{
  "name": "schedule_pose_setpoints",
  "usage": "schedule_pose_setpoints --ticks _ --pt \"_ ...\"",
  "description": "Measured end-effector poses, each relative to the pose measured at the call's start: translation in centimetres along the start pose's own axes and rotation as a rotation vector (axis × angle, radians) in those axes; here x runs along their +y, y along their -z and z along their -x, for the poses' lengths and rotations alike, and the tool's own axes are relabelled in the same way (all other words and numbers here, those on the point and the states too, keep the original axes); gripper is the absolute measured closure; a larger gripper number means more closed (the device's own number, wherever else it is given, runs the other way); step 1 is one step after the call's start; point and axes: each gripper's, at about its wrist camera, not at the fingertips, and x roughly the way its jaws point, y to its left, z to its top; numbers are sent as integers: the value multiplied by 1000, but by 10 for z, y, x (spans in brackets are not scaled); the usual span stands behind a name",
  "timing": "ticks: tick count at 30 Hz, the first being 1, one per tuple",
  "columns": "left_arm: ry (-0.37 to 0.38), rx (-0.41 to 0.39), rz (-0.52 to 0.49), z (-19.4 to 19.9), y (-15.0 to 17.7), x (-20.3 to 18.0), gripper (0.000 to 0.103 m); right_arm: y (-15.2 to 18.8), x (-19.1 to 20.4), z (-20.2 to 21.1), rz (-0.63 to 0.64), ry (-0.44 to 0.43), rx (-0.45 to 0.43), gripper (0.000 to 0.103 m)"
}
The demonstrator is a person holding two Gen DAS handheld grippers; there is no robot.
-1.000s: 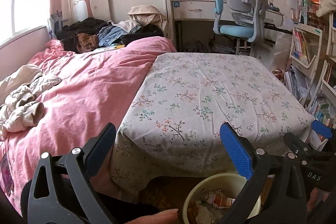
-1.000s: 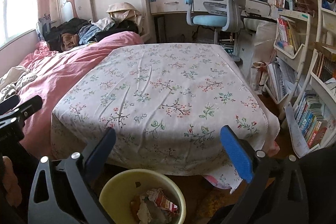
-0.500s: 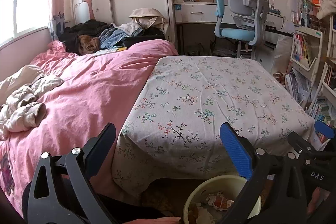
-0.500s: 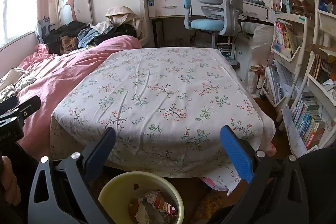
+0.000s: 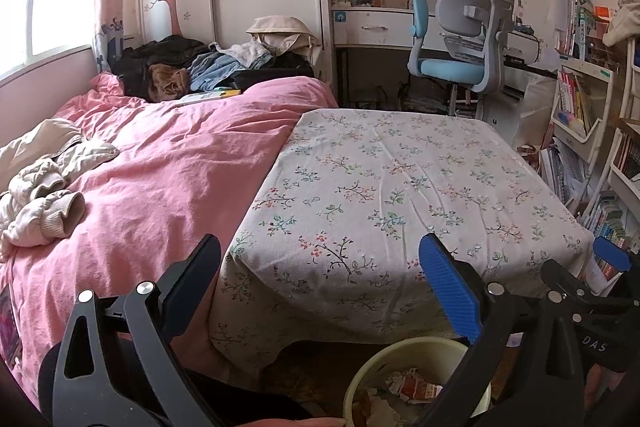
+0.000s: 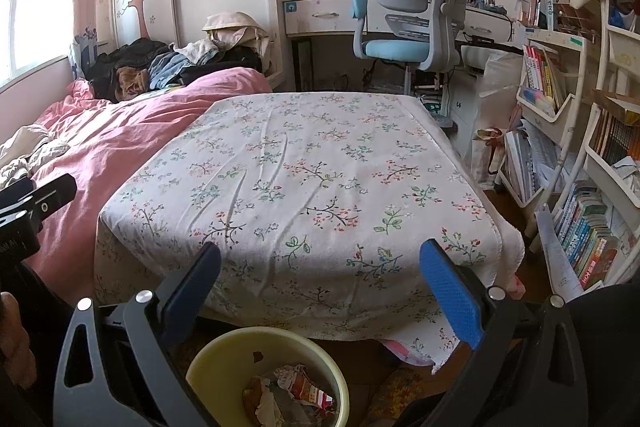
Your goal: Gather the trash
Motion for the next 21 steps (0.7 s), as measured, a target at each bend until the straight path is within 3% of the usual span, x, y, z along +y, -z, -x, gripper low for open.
schedule_pose_setpoints --ticks 21 --pt "61 15 17 -1 2 -1 7 0 0 0 -1 -7 1 8"
